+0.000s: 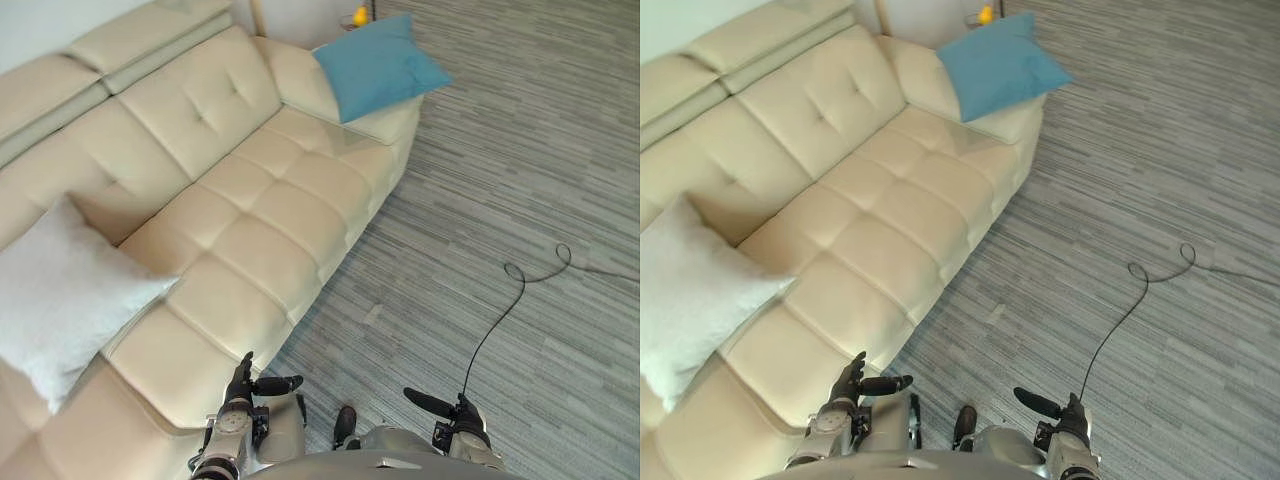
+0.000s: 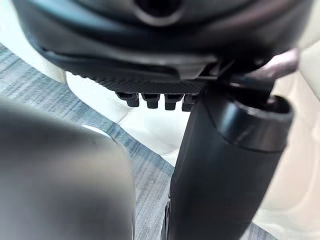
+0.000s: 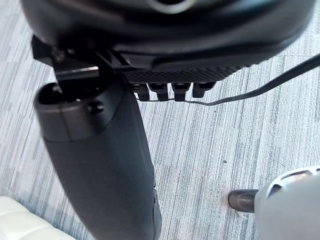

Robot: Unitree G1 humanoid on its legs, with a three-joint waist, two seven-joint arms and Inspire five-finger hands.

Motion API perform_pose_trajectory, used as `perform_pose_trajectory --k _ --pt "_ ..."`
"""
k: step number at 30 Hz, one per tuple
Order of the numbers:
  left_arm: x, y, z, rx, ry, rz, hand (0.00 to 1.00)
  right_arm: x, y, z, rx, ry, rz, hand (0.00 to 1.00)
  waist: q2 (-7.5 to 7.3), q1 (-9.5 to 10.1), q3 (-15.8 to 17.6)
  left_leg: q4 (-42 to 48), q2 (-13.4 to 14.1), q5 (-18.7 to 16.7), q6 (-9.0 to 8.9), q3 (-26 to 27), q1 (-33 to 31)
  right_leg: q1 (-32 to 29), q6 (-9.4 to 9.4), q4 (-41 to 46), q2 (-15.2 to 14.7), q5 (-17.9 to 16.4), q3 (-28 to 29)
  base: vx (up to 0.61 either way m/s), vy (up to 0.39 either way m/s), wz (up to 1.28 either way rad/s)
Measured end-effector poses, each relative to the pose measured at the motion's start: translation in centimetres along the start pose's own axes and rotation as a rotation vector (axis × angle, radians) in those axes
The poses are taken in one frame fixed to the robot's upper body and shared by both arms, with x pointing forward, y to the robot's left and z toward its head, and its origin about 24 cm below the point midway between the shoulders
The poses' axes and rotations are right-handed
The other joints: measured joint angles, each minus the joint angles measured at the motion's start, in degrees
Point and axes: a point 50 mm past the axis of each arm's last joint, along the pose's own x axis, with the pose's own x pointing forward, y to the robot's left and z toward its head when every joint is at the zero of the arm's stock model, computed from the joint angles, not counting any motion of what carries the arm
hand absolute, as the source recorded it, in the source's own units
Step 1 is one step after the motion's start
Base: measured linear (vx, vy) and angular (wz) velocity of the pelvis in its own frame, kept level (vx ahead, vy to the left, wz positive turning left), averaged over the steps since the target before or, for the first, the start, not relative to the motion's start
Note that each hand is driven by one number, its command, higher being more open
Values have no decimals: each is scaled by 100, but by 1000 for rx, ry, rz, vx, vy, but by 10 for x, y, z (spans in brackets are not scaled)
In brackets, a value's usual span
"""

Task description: Pick up cushions and gather them together orderly.

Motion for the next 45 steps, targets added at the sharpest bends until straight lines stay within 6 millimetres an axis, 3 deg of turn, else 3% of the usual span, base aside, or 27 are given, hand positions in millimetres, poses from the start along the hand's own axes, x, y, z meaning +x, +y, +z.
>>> perform_pose_trajectory --k 2,3,5,6,8,9,10,11,12,13,14,15,17,19,22,23,24,26,28,30,33,37,39,40,41,43,45 --pt "0 -6 5 -17 -18 -12 100 0 2 4 3 -16 -1 100 16 121 16 -1538 -521 147 -58 -265 -218 214 -1 -224 43 -8 468 268 21 -81" --pt "0 -7 6 -18 -20 -12 100 0 2 5 3 -16 -1 100 17 148 17 -1699 -566 202 -71 -315 -233 234 1 -245 44 -9 518 298 37 -104" --pt "-1 -10 9 -29 -38 -20 100 0 4 6 -5 -21 2 100 43 345 15 -3330 -796 1217 -52 -647 -266 565 55 -471 144 -144 1124 295 37 -121" --pt "-1 -10 8 -28 -36 -19 100 -1 6 5 -3 -19 6 100 37 369 3 -3324 -808 1435 -18 -702 -239 634 78 -452 143 -222 1253 535 42 -106" --pt "-1 -6 5 -39 -28 -6 100 -2 12 5 -14 -26 20 100 -9 386 -96 -3182 -859 1949 272 -719 -195 672 108 -214 81 -478 1549 584 35 -84" --pt "0 -2 8 -54 -31 11 100 -5 18 4 -21 -35 43 100 -215 396 -116 -2811 -853 1664 334 -476 -164 560 330 248 -89 -742 1750 528 42 -78" --pt "0 -1 7 -51 -30 13 100 -6 20 5 -19 -41 51 100 -247 397 -136 -2674 -839 1560 364 -442 -159 514 361 435 -119 -758 1819 608 55 -86" --pt "1 0 8 -51 -29 12 100 -7 23 7 -15 -51 59 100 -273 424 -126 -2223 -799 1397 568 -310 -183 498 423 781 -150 -728 1863 561 92 -79" --pt "1 2 8 -53 -27 16 100 -9 25 3 -16 -47 65 100 -327 553 -167 -1714 -883 984 553 -57 -213 444 524 1513 -197 -704 1734 423 91 -67" --pt "1 1 7 -50 -27 14 100 -9 24 -1 -20 -39 62 100 -336 546 -191 -1775 -871 1009 570 -65 -152 397 590 1681 -211 -741 1663 355 138 -75" --pt "-1 -1 2 -38 -14 7 100 -10 19 -6 -37 -39 59 100 -186 554 -323 -2127 -775 867 706 5 206 -34 925 3025 -220 -684 1166 379 87 -37" --pt "-1 -2 1 -5 -2 -4 100 -12 24 -7 -54 -43 84 100 -329 468 -344 -2365 -911 502 544 -72 634 -808 1044 4810 -710 -716 697 482 46 -30" --pt "0 -5 -1 11 17 -18 100 -10 24 0 -55 -63 87 100 -311 363 -301 -2409 -896 303 560 -132 957 -1363 669 5473 -1166 -994 224 393 -43 2" --pt "-1 -9 -2 5 28 -20 100 -10 23 11 -51 -111 86 100 -187 289 -177 -2589 -648 164 480 -244 1478 -1677 629 5224 -1324 -1199 -26 423 -84 15" --pt "-2 -6 -9 9 47 -9 100 -10 24 16 -48 -132 89 100 -127 230 -120 -3017 -280 138 430 -373 2136 -1912 834 3907 -1412 -1189 24 555 -212 33" --pt "-4 3 -15 25 62 9 100 -9 25 13 -62 -116 91 100 -281 215 -192 -3113 -218 -19 85 -446 2314 -1986 1079 2454 -1485 -433 197 611 -332 34" --pt "-4 4 -16 29 65 11 100 -8 25 12 -71 -110 91 100 -320 215 -201 -3114 -173 -61 20 -508 2349 -1954 805 2456 -1476 -239 124 597 -342 24" --pt "-3 -4 -17 20 83 -9 100 -4 20 16 -97 -103 78 100 -107 262 -221 -3006 102 32 -29 -756 2350 -1882 601 2474 -1153 -504 108 392 -289 -16" --pt "-4 -8 -19 -2 90 -14 100 -3 15 15 -101 -99 63 100 20 236 -199 -2235 198 152 -198 -925 2094 -1685 502 2427 -1025 -704 53 319 -250 -6" --pt "-3 -10 -12 -43 70 -9 100 -2 5 12 -113 -90 40 100 131 227 -62 220 299 304 -247 -1182 1117 -905 403 2000 -821 -824 -180 351 -233 37" --pt "-2 -6 -2 -53 21 3 100 -4 6 5 -116 -74 37 100 5 272 -28 967 211 206 -226 -831 399 -192 380 1451 -798 -840 -402 284 -168 43" --pt "0 -8 7 -52 -17 -4 100 -4 8 7 -108 -80 37 100 -52 283 0 -1614 -115 279 -54 -168 -189 541 544 571 -779 -795 -724 299 -33 44" --pt "0 -8 8 -52 -18 -5 100 -3 8 7 -100 -78 32 100 -63 318 11 -2699 -248 749 23 -17 -167 726 660 337 -782 -808 -787 320 71 19" --pt "0 -7 7 -49 -14 -4 100 -4 9 5 -96 -66 33 100 -117 371 -22 -2996 -342 1464 116 18 -36 878 789 190 -812 -848 -745 432 106 0" --pt "1 -4 7 -41 -16 0 100 -5 14 2 -90 -53 44 100 -230 378 -61 -3047 -474 1666 191 50 22 955 904 147 -950 -887 -726 609 144 -3" --pt "2 1 7 -32 -15 10 100 -7 20 0 -84 -50 62 100 -398 381 -93 -2995 -607 1507 281 131 87 885 1011 375 -1144 -874 -646 392 105 3" --pt "2 3 4 -18 -2 10 100 -8 19 -6 -83 -31 61 100 -419 361 -83 -2910 -698 1211 385 115 395 449 1125 2040 -1474 -898 -567 420 143 21"
